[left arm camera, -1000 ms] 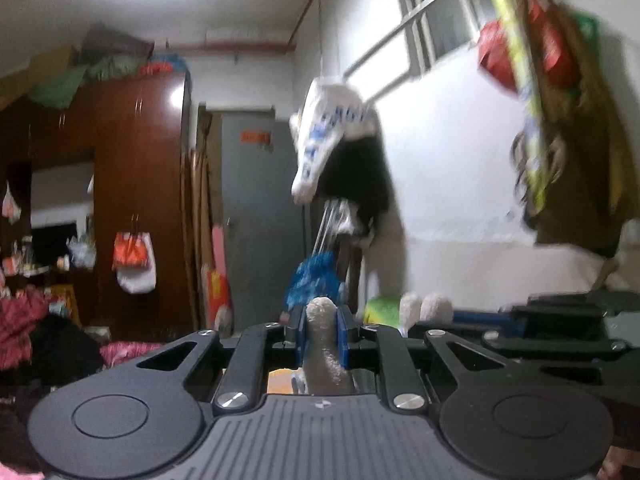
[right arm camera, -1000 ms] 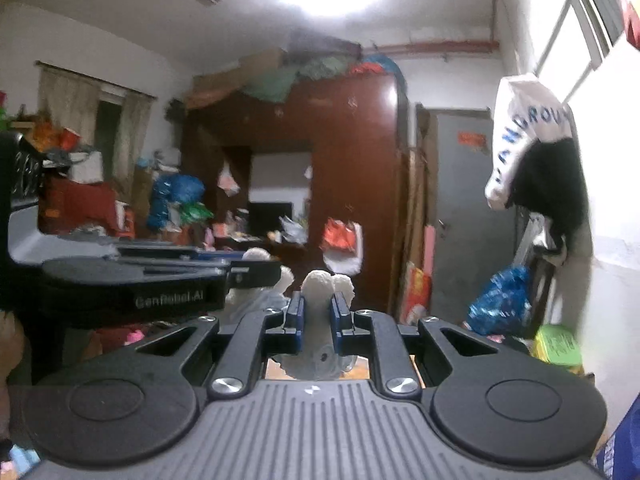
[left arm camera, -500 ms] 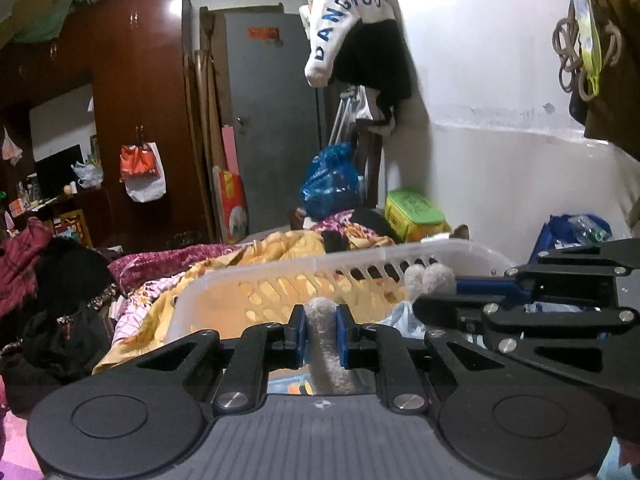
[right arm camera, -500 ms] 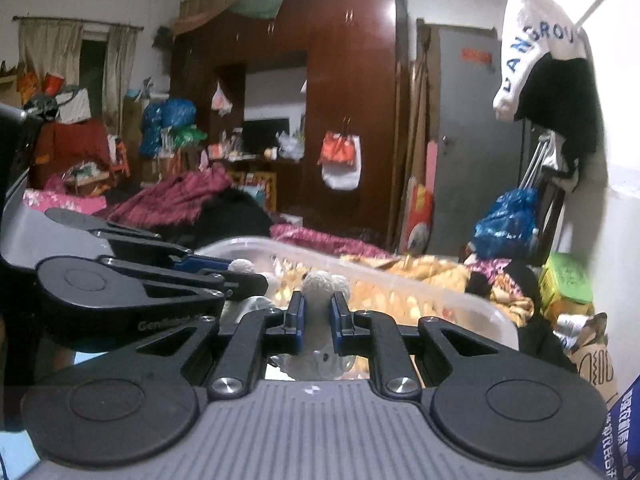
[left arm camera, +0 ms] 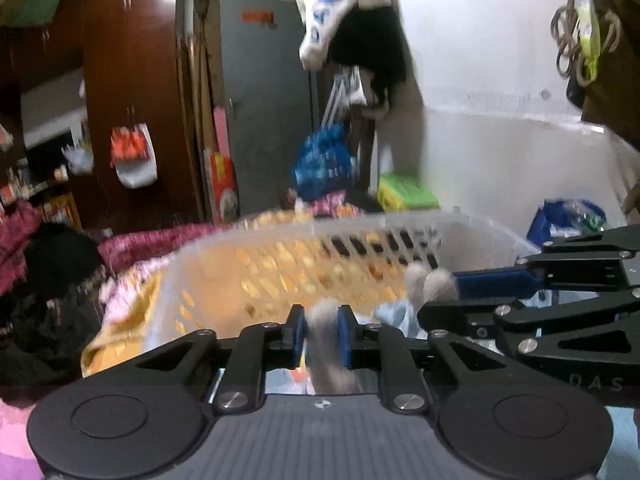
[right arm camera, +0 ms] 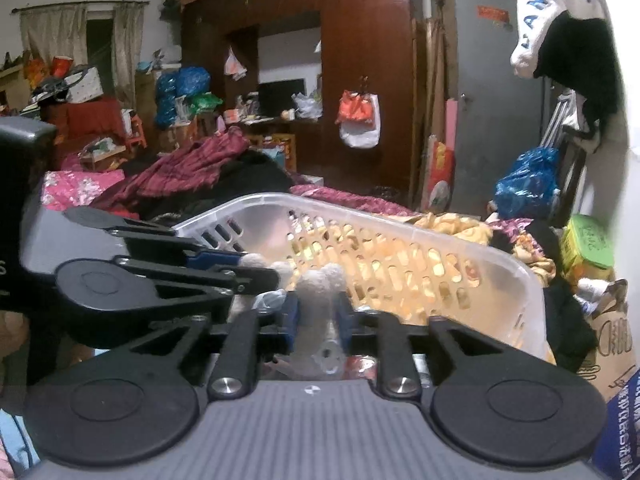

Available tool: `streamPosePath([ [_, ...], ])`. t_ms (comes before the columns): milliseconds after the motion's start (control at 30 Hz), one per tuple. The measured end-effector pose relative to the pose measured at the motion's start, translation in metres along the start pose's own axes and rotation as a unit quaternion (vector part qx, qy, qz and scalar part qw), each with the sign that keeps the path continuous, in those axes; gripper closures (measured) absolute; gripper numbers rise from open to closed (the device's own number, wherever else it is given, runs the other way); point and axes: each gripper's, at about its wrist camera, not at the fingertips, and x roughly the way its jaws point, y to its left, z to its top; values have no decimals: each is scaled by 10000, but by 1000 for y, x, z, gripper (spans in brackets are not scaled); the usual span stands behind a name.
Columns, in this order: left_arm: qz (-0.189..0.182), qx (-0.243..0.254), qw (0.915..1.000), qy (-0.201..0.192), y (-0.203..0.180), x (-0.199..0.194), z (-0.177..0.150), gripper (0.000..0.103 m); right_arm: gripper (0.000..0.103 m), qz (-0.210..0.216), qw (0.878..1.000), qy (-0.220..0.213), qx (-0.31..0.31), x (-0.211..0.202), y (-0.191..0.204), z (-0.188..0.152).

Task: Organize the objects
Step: 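Open both grippers to drop the plush toy and pull back, then reach both grippers to the purple diaper pack and close on its sides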

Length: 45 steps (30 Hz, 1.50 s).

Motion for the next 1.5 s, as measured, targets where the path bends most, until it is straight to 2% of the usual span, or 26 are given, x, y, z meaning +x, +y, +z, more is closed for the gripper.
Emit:
streamPosePath([
  [33, 47, 3, 9999, -109, -1, -4, 0, 54, 59, -38, 10000, -86, 11, -3, -1, 0],
  [67, 78, -32, 9997, -218, 0, -10, 0, 48, 48, -27, 9998, -176, 49, -7, -2, 0],
  [100, 84, -70, 9995, -288, 2, -13, 1, 40, 44, -9, 9996, -264, 76, -11, -3, 0],
  [133, 70, -114, 9992, -379, 4, -19, 1, 36, 41, -10, 9993, -362, 95, -17, -3, 0],
  [167, 54, -154, 9988, -456, 5, -26, 1, 34, 31, -24, 9988, -479, 110, -24, -3, -1],
  [200, 38, -199, 9984, -519, 5, -33, 2, 27, 17, -32, 9982, -588, 123, -30, -5, -1],
  [233, 7, -215, 9981, -574, 5, -42, 1, 21, 11, -49, 9973, -723, 143, -38, -6, -3],
  [267, -40, -179, 9978, -639, 5, -53, 1, 21, 1, -80, 9957, -907, 158, -48, -8, -4],
  [467, 57, 237, 9952, -950, -5, -119, -5, 18, 0, -234, 9901, -1382, 80, -101, -11, -19],
  [600, -142, 299, 9918, -1231, -1, -158, -10, 18, 0, -402, 9861, -1615, -11, -134, -14, -31],
  [700, -227, 318, 9907, -1306, 0, -184, -14, 18, 0, -385, 9835, -1768, 57, -147, -16, -30],
  [800, -109, 453, 9893, -1382, -5, -196, -22, 13, 0, -368, 9809, -1904, 121, -156, -17, -33],
  [900, -174, 445, 9898, -1344, -8, -185, -38, 13, 0, -372, 9825, -1824, 72, -144, -18, -42],
  [1000, -441, 314, 9911, -1215, -8, -164, -65, 13, 0, -228, 9889, -1463, 108, -120, -21, -59],
  [1133, -705, 389, 9935, -799, -14, -121, -93, 13, 0, -3, 9943, -1069, -4, -84, -21, -74],
  [1300, -755, 540, 9942, -538, -17, -85, -106, 14, 0, 451, 9965, -687, -169, -51, -17, -80],
  [1433, -868, 510, 9943, -348, -14, -68, -107, 16, 0, 422, 9971, -499, -383, -35, -10, -82],
  [1500, -845, 537, 9944, -327, -13, -63, -108, 17, 3, 472, 9972, -375, -432, -27, -11, -82],
])
